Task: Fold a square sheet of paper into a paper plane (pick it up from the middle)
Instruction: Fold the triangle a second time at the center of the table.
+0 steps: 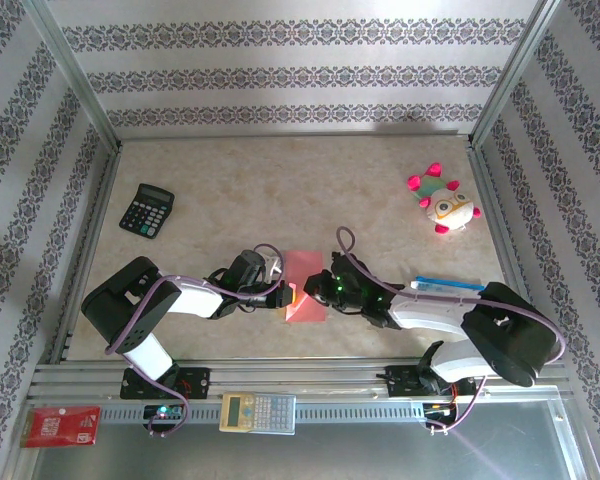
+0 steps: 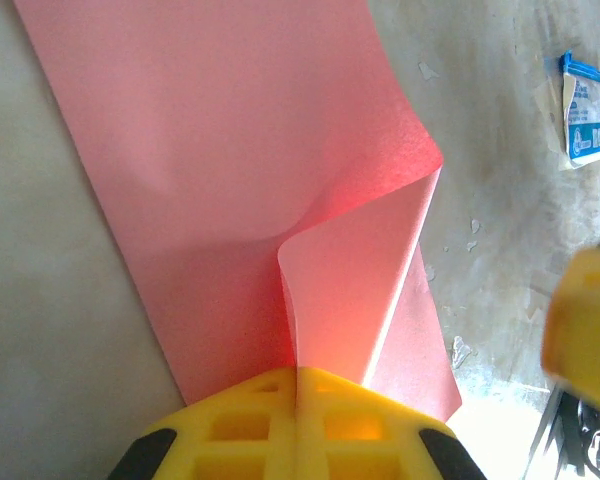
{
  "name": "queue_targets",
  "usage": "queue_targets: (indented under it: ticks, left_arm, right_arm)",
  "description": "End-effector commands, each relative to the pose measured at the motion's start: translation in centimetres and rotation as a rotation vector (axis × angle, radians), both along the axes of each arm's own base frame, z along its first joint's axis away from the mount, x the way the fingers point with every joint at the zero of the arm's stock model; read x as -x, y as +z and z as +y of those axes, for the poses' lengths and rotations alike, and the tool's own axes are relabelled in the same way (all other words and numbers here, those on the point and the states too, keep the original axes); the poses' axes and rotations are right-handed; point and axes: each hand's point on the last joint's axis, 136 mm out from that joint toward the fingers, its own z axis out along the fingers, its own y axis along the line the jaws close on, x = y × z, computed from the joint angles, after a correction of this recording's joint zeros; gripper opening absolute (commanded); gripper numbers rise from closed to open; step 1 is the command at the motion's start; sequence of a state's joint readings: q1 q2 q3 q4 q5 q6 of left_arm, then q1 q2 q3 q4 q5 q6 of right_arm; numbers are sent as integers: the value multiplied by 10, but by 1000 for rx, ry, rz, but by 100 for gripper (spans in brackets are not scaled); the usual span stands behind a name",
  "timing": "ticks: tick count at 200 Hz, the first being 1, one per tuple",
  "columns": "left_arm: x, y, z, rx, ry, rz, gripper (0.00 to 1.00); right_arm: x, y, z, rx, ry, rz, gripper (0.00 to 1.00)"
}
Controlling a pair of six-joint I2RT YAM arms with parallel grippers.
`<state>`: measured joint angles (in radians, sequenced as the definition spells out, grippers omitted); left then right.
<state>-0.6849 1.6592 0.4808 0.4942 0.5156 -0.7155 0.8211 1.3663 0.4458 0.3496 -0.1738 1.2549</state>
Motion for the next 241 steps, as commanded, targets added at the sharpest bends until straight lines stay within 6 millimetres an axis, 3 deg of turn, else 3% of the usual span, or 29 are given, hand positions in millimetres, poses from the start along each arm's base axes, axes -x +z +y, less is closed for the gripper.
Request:
queue_targets:
  ticks: [1,74,161,192,241]
  left_arm:
    - [24,-61,29,-210,13,129,0]
    - [25,-64,29,-213,12,138,0]
    - [26,-69,31,-228,10,144,0]
    - [26,-69,31,-230,8,145,0]
    - [27,-69,31,-229,8,148,0]
  right_arm:
    - [-4,1,3,24,52,-11,0]
    - [-10,-21,16,46,93,46,0]
    - [-8,-66,-16,138,70,125,0]
    - [-11,-62,-21,131,75,117,0]
    - [-10,-23,-1,54,131,42,0]
